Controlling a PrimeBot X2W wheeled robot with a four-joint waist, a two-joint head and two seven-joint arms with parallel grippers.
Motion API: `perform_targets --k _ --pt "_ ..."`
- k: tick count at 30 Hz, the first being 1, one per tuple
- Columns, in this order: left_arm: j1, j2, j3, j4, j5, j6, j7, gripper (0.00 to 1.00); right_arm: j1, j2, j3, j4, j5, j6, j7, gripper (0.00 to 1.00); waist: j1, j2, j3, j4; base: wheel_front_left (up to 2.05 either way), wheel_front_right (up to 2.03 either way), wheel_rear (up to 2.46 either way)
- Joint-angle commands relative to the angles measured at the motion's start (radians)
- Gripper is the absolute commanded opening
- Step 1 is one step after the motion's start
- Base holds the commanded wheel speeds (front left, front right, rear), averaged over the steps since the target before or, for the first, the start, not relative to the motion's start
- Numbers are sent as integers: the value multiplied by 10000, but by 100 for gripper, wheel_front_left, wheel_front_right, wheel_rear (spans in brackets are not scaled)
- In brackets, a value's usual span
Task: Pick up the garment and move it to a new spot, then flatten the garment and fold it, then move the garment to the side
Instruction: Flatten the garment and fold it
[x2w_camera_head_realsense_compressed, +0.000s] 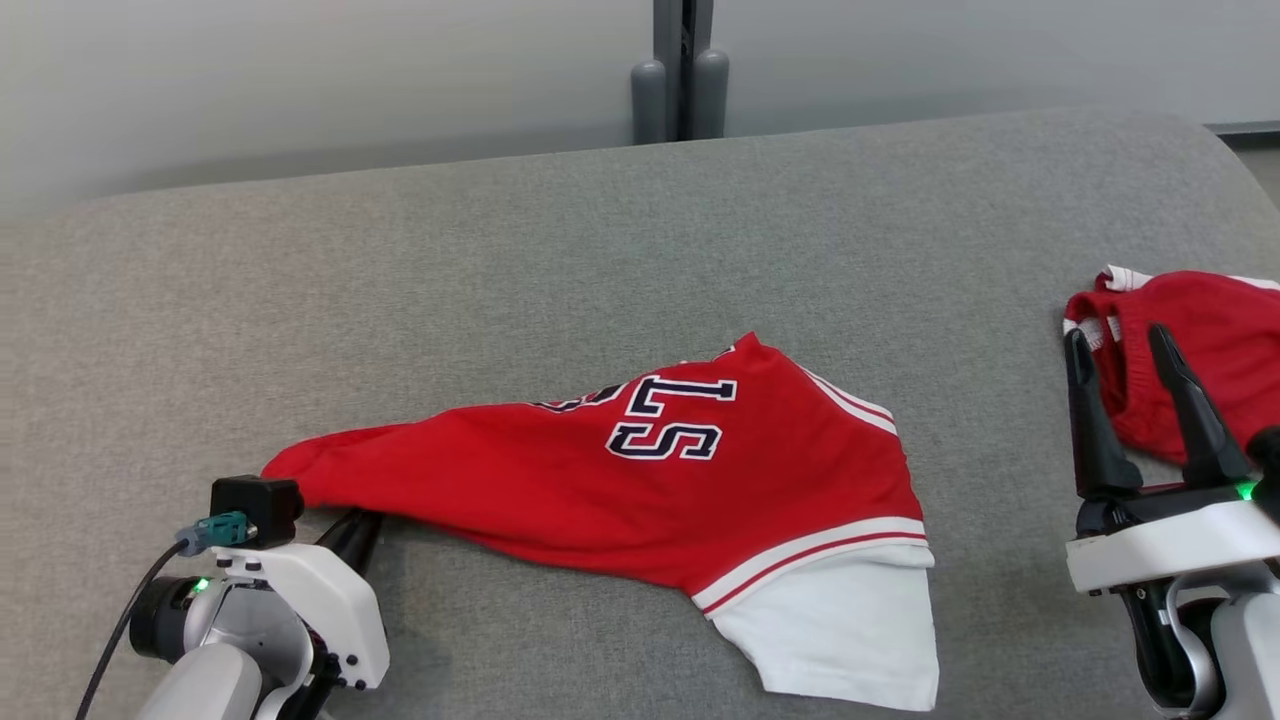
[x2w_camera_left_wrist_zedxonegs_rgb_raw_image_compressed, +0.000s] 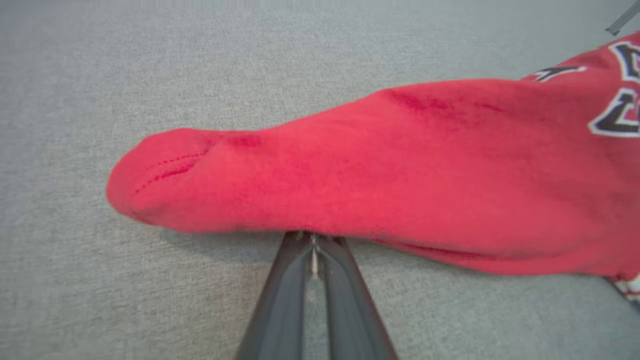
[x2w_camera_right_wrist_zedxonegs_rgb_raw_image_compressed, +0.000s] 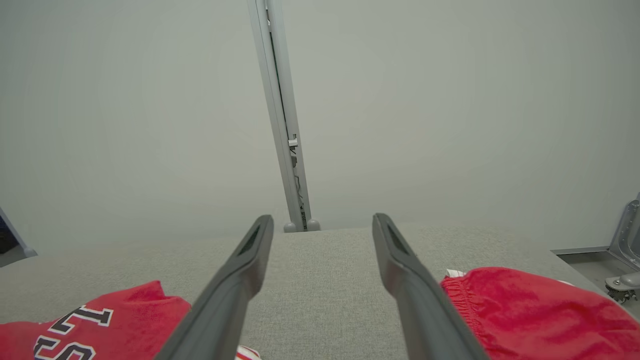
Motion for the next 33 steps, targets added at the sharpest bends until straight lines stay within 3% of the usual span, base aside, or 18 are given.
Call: perform_targets --k 1,12,18,19,20,21,26,33 --pt "240 234 6 -357 56 110 150 0 103 -55 -42 28 -16 3 -82 100 0 0 -214 307 0 0 0" --pt "1737 1227 -7 -3485 -309 772 2042 0 245 -144 -326 28 5 3 120 100 0 0 -386 1158 0 0 0" --pt "2257 1460 -47 -4125 -491 999 2666 0 299 -223 -268 57 58 3 395 100 0 0 -335 1238 0 0 0" --pt "2366 1436 -130 -4164 -556 972 2769 30 318 -232 -270 77 71 3 431 100 0 0 -335 1233 0 0 0" --pt "2449 1415 -232 -4189 -595 917 2893 84 334 -246 -269 83 91 3 476 100 0 0 -337 1225 0 0 0" --pt "2494 1384 -321 -4235 -662 846 3000 100 341 -265 -285 90 109 3 501 100 0 0 -345 1212 0 0 0" --pt "2741 1201 -603 -4433 -1172 419 3244 100 377 -326 -435 92 87 3 550 100 0 0 -407 1138 0 0 0" --pt "2941 1466 -158 -4835 -970 857 2826 100 425 -334 -537 15 3 3 535 100 0 0 -581 1050 0 0 0"
